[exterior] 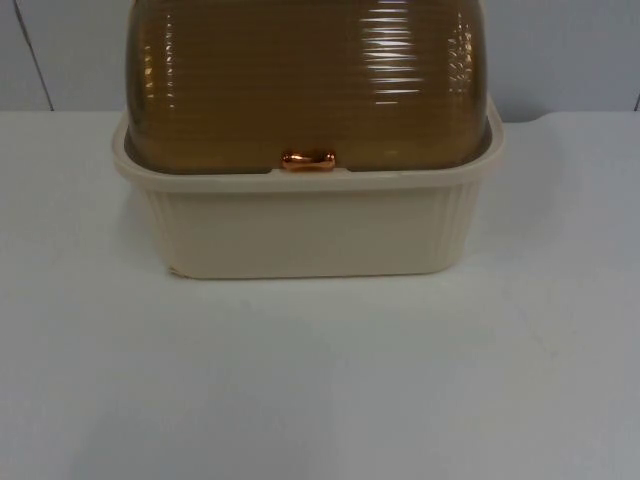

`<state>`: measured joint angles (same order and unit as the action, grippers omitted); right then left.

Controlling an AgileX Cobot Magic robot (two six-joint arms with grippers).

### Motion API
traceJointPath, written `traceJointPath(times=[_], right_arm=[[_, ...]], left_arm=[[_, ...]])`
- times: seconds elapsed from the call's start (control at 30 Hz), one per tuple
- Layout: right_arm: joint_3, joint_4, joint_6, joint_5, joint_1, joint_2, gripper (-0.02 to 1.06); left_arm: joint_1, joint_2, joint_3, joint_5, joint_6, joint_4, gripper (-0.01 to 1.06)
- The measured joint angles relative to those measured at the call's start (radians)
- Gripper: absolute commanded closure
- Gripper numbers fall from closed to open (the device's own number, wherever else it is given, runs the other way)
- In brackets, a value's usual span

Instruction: Open the box lid with the left hand, place the block into the box with the right hand, then close the box lid with the left hand.

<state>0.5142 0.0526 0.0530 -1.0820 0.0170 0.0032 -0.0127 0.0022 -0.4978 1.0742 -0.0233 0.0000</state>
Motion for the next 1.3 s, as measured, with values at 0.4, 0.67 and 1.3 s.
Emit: traceJointPath(times=[0.4, 0.67, 1.3], right_arm=[[0.0, 0.0, 0.0, 0.0, 0.0, 0.0, -0.01], [0.0, 0.0, 0.0, 0.0, 0.0, 0.0, -0.01], [0.0, 0.0, 0.003, 0.0, 0.0, 0.0, -0.01]], left_arm=[[0.023, 0.0, 0.0, 0.0, 0.004, 0.0, 0.0], [0.023, 0.0, 0.0, 0.0, 0.004, 0.0, 0.0], [0.023, 0.0, 0.0, 0.0, 0.004, 0.0, 0.0]])
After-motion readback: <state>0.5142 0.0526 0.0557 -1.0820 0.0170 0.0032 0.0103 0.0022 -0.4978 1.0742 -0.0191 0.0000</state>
